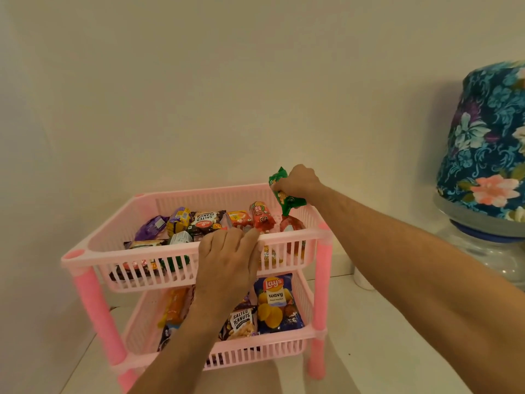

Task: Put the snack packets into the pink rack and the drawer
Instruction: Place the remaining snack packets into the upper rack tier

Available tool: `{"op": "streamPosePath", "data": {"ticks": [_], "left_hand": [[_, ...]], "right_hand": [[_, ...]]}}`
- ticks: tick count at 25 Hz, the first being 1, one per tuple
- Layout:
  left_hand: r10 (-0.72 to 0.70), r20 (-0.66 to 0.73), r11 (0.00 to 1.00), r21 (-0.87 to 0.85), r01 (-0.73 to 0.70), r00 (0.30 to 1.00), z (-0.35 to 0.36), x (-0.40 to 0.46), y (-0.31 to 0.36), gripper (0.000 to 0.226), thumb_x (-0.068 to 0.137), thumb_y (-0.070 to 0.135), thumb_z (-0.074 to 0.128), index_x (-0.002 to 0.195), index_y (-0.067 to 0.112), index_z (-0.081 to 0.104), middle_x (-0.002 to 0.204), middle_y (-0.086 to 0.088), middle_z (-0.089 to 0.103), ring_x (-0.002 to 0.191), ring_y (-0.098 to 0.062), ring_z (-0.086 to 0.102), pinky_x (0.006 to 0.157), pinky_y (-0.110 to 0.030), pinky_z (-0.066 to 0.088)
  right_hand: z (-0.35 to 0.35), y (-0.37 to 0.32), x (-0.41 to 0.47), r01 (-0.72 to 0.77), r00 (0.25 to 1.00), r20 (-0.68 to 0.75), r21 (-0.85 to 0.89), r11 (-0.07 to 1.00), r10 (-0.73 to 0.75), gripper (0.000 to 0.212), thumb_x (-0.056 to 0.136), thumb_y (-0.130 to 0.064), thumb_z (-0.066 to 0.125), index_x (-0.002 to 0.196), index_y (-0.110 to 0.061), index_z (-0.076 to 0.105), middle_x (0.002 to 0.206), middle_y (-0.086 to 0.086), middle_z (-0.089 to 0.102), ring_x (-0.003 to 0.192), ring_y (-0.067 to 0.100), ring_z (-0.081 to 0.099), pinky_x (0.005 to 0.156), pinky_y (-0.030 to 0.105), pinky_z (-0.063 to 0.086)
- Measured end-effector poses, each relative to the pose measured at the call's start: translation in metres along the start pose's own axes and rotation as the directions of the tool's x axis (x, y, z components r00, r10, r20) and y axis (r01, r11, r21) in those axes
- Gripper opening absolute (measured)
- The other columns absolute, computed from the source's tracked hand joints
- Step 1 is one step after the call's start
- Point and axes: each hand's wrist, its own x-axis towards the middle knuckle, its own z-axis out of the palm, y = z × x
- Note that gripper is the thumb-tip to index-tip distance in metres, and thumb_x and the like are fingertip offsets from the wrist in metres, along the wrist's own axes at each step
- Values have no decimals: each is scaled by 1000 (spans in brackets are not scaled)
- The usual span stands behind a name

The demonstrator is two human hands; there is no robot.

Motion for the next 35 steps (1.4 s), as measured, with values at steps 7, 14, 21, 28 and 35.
{"op": "streamPosePath", "data": {"ticks": [7,14,21,28,35], "left_hand": [[3,-38,1000,28,-2,999,8,-1,0,36,100,41,37,112,20,63,90,-1,56,83,-23,45,81,-38,32],[-16,-38,999,29,17,999,9,-1,2,35,100,42,37,113,20,62,90,-2,56,83,-23,44,82,-38,33],[-28,-26,999,16,28,999,8,0,3,36,101,42,34,112,20,60,92,-3,55,84,-24,45,84,-39,32],[-29,3,1000,3,29,1000,6,0,3,32,102,42,32,110,22,56,96,-4,55,84,-23,44,84,-39,32],[-40,12,999,12,40,999,6,0,2,31,102,43,32,110,23,54,95,-2,54,84,-23,43,84,-39,32]], "right_hand": [[34,-2,19,41,997,68,-268,962,-24,36,88,-27,64,115,-5,54,101,12,56,77,22,60,53,28,49],[49,3,22,187,937,348,-444,876,-24,45,98,-27,55,140,-12,47,140,9,52,121,26,55,98,37,47],[43,0,12,230,921,389,-489,842,-26,44,95,-7,52,139,-9,49,139,14,53,118,30,57,96,41,51],[40,-3,3,235,943,326,-523,820,-62,39,90,-19,65,127,-8,59,126,12,62,108,27,61,89,36,54],[40,-1,-1,276,948,280,-477,835,-153,31,91,-14,63,122,-10,64,123,11,64,108,25,61,82,30,52]]}}
